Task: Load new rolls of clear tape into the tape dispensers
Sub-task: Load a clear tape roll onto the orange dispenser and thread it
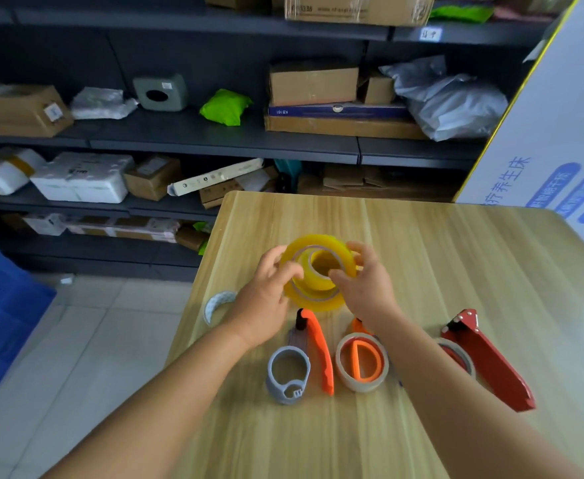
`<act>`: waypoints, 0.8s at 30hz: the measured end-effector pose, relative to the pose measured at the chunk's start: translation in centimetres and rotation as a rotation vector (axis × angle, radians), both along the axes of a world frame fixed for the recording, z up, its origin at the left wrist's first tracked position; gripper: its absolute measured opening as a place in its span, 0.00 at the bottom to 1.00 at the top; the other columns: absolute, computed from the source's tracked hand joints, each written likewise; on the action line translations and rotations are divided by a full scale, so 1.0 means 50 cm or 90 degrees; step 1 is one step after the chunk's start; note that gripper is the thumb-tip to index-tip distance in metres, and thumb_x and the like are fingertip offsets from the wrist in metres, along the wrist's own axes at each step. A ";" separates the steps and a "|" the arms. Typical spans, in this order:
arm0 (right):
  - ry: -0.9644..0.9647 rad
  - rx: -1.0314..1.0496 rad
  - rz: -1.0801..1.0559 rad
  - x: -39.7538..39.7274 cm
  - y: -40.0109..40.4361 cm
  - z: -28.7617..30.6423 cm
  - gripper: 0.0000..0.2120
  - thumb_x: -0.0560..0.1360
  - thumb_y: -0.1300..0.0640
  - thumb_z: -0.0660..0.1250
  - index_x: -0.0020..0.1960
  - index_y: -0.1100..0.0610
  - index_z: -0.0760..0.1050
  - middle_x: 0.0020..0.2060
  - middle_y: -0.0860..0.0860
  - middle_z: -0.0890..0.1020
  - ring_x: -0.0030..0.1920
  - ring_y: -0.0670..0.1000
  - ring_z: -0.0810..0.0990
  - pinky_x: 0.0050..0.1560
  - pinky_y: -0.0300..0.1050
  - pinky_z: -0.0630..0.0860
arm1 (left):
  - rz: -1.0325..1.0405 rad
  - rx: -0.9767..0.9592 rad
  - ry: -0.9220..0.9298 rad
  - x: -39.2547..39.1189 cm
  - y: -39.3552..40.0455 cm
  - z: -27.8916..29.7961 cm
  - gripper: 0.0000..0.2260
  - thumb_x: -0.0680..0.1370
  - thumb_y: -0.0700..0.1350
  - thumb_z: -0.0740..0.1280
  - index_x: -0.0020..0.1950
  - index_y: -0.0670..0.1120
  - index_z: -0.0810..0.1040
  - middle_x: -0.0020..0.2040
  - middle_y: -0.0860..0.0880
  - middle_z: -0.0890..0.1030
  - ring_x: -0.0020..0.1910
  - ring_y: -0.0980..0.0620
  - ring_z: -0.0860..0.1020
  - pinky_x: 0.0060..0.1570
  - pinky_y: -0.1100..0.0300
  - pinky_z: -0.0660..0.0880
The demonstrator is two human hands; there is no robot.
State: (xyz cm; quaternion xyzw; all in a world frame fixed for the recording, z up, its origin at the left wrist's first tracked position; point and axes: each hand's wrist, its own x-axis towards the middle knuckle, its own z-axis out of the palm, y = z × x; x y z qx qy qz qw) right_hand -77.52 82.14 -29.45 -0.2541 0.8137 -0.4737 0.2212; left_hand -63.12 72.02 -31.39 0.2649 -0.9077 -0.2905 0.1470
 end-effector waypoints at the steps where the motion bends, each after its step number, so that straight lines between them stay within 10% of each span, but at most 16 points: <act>1: 0.012 -0.011 -0.001 0.011 0.005 -0.001 0.25 0.73 0.60 0.70 0.67 0.51 0.68 0.47 0.44 0.74 0.49 0.48 0.74 0.48 0.43 0.72 | 0.010 0.082 0.039 0.005 -0.005 0.006 0.23 0.74 0.32 0.63 0.62 0.56 0.67 0.73 0.52 0.60 0.69 0.48 0.69 0.62 0.54 0.72; 4: 0.070 -0.033 0.004 0.038 0.014 -0.006 0.30 0.71 0.61 0.73 0.70 0.52 0.66 0.57 0.48 0.72 0.53 0.46 0.71 0.52 0.41 0.69 | 0.075 0.276 0.146 0.012 -0.009 0.026 0.29 0.77 0.42 0.65 0.71 0.62 0.57 0.70 0.52 0.68 0.66 0.52 0.71 0.64 0.52 0.71; 8: 0.141 -0.041 0.045 0.061 0.018 -0.003 0.29 0.70 0.65 0.71 0.69 0.54 0.68 0.59 0.48 0.69 0.53 0.43 0.68 0.46 0.29 0.61 | 0.081 0.240 0.120 0.012 -0.007 0.042 0.24 0.75 0.57 0.63 0.70 0.57 0.66 0.68 0.50 0.70 0.65 0.52 0.71 0.66 0.50 0.70; 15: 0.113 -0.044 0.146 0.069 0.028 0.004 0.30 0.71 0.71 0.64 0.71 0.52 0.68 0.63 0.47 0.70 0.64 0.50 0.70 0.55 0.35 0.65 | -0.009 0.314 0.087 0.042 -0.004 0.066 0.22 0.76 0.43 0.68 0.66 0.56 0.67 0.67 0.51 0.72 0.60 0.57 0.73 0.53 0.63 0.73; 24: 0.066 -0.029 0.166 0.139 0.045 0.006 0.29 0.73 0.61 0.66 0.72 0.52 0.63 0.63 0.49 0.71 0.62 0.47 0.71 0.64 0.46 0.71 | 0.139 0.364 0.129 0.038 0.026 0.053 0.33 0.70 0.53 0.74 0.72 0.61 0.64 0.65 0.51 0.74 0.61 0.51 0.75 0.61 0.50 0.74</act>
